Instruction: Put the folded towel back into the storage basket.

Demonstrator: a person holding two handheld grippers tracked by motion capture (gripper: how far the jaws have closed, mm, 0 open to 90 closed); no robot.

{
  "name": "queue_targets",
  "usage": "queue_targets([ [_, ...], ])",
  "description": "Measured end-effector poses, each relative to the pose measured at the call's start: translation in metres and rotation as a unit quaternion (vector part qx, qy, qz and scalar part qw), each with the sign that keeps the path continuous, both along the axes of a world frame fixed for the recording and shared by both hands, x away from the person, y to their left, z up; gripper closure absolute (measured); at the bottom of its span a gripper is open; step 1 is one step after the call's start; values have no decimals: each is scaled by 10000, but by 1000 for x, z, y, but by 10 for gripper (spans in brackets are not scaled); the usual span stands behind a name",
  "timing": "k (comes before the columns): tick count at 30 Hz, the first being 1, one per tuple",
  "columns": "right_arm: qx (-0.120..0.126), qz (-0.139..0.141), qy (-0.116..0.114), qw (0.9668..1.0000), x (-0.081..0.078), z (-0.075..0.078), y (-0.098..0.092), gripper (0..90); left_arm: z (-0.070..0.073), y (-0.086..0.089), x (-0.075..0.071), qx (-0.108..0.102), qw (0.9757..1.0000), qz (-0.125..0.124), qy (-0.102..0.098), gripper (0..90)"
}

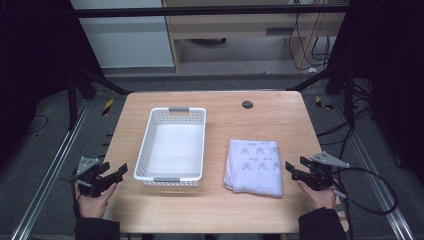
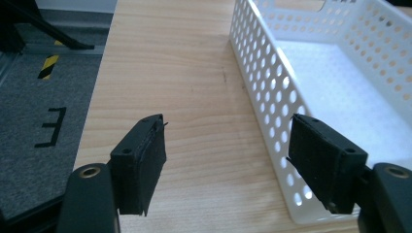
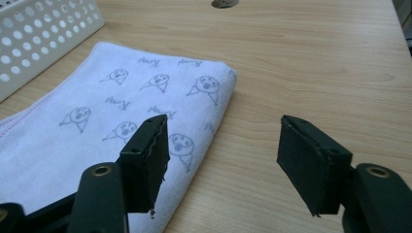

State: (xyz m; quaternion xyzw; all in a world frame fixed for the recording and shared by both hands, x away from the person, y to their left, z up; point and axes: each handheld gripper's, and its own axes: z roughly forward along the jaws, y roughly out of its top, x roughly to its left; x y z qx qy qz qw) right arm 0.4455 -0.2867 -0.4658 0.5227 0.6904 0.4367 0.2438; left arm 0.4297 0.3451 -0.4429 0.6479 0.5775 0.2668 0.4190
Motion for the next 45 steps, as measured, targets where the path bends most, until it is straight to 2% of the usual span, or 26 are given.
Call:
queue_targets([
  [6,8,-30,-66,10000,-2,4,-3,364,11,-6,-6,-76,9997,-39,-212,306],
  [13,-57,69,-56,9999,-2,7,1,361,18,-19,-7,-65,9994,-305,-160,304],
  [16,-190,167,-16,9997,-2,9,4,361,22,-26,-9,-5,9988,-442,-227,304],
  [24,-216,260,-60,9994,0,13,6,366,27,-35,-10,-18,9983,-542,-215,307],
  [30,-175,316,-123,9993,3,21,7,371,32,-45,-10,4,9974,-662,-290,317],
  [34,-233,345,-211,9989,5,31,7,366,38,-55,-7,78,9963,-781,-362,316],
  [38,-130,289,-327,9990,6,44,5,356,46,-73,-2,109,9941,-989,-442,316],
  [39,-130,289,-327,9990,6,44,5,356,46,-73,-2,109,9941,-989,-442,316],
  [40,-113,274,-365,9989,6,48,5,353,50,-82,-1,137,9930,-1066,-481,316],
  [45,-73,274,-434,9987,6,57,7,354,57,-98,0,107,9909,-1215,-570,316],
])
